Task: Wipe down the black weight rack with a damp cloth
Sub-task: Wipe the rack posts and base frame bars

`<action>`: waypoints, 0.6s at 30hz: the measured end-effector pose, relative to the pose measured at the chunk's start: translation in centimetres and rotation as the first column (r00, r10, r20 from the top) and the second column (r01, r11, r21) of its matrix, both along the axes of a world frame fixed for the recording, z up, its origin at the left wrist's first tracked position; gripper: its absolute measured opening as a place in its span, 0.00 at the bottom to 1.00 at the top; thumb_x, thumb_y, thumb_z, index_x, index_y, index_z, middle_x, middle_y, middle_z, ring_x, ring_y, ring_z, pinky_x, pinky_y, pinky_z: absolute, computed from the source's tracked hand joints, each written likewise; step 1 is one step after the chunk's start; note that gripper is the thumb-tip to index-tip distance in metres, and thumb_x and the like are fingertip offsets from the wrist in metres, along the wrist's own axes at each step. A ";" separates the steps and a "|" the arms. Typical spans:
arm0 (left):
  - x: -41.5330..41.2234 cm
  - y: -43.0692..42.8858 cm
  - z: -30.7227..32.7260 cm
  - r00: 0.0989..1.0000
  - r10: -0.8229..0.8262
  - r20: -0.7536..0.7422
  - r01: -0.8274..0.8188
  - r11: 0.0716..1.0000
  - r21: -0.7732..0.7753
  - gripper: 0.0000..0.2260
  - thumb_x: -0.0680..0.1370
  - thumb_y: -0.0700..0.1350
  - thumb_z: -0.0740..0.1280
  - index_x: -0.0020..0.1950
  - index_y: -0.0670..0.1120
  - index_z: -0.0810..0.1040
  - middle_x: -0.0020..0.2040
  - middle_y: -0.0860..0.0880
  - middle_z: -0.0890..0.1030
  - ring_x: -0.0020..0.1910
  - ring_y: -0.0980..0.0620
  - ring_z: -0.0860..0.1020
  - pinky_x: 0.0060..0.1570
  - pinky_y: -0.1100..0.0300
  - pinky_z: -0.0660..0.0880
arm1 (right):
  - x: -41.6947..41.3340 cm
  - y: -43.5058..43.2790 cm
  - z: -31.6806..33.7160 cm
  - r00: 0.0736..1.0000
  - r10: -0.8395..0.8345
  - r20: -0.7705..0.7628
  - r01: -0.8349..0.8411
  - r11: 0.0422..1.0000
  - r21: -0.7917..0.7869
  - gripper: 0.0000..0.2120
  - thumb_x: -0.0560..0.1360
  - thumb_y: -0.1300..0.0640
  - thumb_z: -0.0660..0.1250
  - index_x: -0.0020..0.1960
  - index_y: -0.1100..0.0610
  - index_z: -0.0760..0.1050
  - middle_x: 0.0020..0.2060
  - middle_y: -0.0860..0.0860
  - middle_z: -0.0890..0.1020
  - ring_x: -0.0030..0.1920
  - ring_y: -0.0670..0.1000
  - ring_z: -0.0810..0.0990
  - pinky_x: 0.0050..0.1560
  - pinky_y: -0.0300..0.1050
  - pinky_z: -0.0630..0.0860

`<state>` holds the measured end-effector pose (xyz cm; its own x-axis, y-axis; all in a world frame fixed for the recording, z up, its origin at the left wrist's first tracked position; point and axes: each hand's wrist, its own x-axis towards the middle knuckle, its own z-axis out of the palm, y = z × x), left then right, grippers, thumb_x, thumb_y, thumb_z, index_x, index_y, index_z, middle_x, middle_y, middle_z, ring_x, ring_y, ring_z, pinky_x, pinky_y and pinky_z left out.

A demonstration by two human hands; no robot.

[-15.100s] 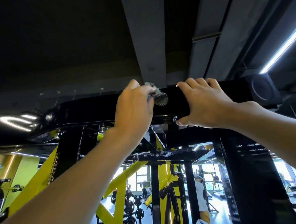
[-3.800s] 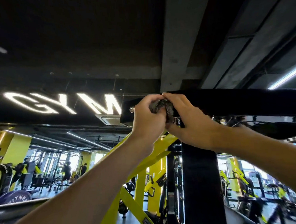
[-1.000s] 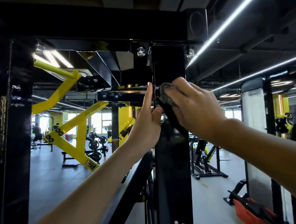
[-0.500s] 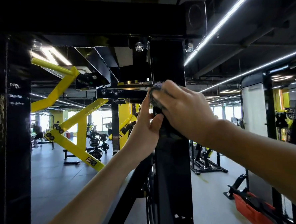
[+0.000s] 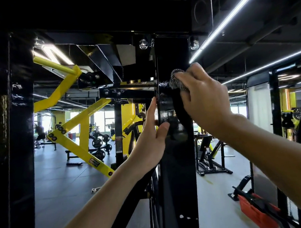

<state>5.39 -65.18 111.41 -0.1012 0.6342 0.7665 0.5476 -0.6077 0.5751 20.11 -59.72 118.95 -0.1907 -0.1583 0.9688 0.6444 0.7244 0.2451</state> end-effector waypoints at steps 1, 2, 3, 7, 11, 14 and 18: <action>0.1 -0.2 -0.1 1.000 0.013 -0.008 -0.013 1.000 -0.009 0.30 0.84 0.48 0.57 0.75 0.73 0.44 0.76 0.33 0.59 0.73 0.28 0.56 0.70 0.29 0.58 | -0.5 -0.2 -0.4 0.999 0.006 -0.033 -0.007 1.000 -0.008 0.13 0.77 0.61 0.66 0.61 0.58 0.78 0.51 0.53 0.77 0.40 0.53 0.79 0.34 0.46 0.76; 0.1 -0.2 -0.1 0.999 0.029 -0.025 -0.029 1.000 -0.006 0.31 0.85 0.46 0.57 0.77 0.70 0.43 0.75 0.33 0.59 0.73 0.29 0.57 0.69 0.33 0.59 | -1.1 -0.2 -1.0 1.000 0.004 0.009 -0.005 1.000 0.022 0.13 0.77 0.61 0.66 0.61 0.58 0.78 0.51 0.53 0.77 0.40 0.53 0.79 0.34 0.46 0.77; 0.2 -0.3 -0.2 0.998 0.043 -0.043 -0.043 0.999 0.004 0.31 0.85 0.45 0.57 0.78 0.67 0.43 0.76 0.34 0.60 0.74 0.31 0.59 0.70 0.37 0.61 | -1.6 -0.1 -1.8 0.994 -0.005 0.110 -0.003 0.997 0.073 0.13 0.77 0.61 0.65 0.61 0.58 0.77 0.51 0.53 0.77 0.42 0.54 0.81 0.33 0.48 0.79; 0.1 0.0 -0.6 0.998 0.033 -0.046 -0.032 0.999 0.020 0.31 0.85 0.44 0.57 0.79 0.65 0.44 0.79 0.46 0.61 0.76 0.44 0.63 0.74 0.53 0.65 | 0.2 1.0 -1.4 0.963 -0.058 0.265 0.012 0.985 0.171 0.14 0.77 0.60 0.65 0.62 0.58 0.77 0.52 0.55 0.78 0.44 0.57 0.82 0.30 0.53 0.80; -0.3 0.3 -1.2 0.999 0.003 -0.038 -0.002 0.999 0.040 0.31 0.85 0.46 0.57 0.79 0.67 0.43 0.81 0.52 0.56 0.79 0.49 0.57 0.77 0.44 0.59 | 0.3 0.8 -2.1 0.999 -0.010 0.040 0.008 0.999 0.039 0.14 0.76 0.63 0.64 0.61 0.60 0.77 0.51 0.55 0.77 0.41 0.55 0.81 0.31 0.47 0.78; -0.3 0.5 -1.4 0.999 -0.008 -0.034 0.009 0.999 0.033 0.31 0.85 0.46 0.57 0.78 0.67 0.42 0.81 0.49 0.57 0.79 0.48 0.57 0.76 0.43 0.59 | 0.9 1.2 -3.1 0.940 -0.095 0.329 0.026 0.978 0.206 0.15 0.77 0.62 0.66 0.63 0.60 0.77 0.51 0.56 0.78 0.43 0.56 0.81 0.31 0.48 0.79; -0.2 0.6 -1.6 0.999 -0.019 -0.038 0.021 0.999 0.045 0.30 0.85 0.47 0.55 0.79 0.64 0.41 0.82 0.56 0.51 0.80 0.55 0.54 0.78 0.47 0.57 | 1.9 1.5 -2.0 0.989 -0.019 0.147 0.007 0.997 0.083 0.13 0.78 0.61 0.64 0.61 0.60 0.77 0.52 0.56 0.78 0.44 0.57 0.82 0.35 0.52 0.82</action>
<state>5.23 -64.60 109.76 -0.0594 0.6006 0.7974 0.5561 -0.6435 0.5260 22.03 -58.26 116.90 -0.3329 -0.2323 0.9139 0.6058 0.6900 0.3961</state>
